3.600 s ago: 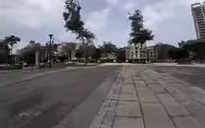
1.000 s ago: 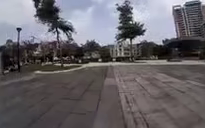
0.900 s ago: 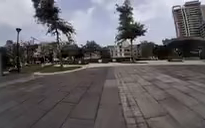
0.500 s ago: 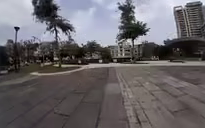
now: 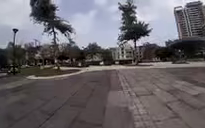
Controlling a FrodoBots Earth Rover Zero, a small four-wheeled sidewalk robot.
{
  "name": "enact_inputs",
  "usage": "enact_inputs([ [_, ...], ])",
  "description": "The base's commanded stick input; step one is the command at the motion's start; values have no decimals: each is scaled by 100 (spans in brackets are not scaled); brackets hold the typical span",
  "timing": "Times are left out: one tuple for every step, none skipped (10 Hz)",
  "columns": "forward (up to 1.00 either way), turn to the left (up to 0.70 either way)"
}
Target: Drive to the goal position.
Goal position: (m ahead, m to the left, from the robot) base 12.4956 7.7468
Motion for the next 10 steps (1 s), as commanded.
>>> enact_inputs([
  [85, 0],
  [85, 0],
  [85, 2],
  [85, 13],
  [85, 24],
  [85, 27],
  [85, 3],
  [85, 0],
  [85, 0],
  [85, 0],
])
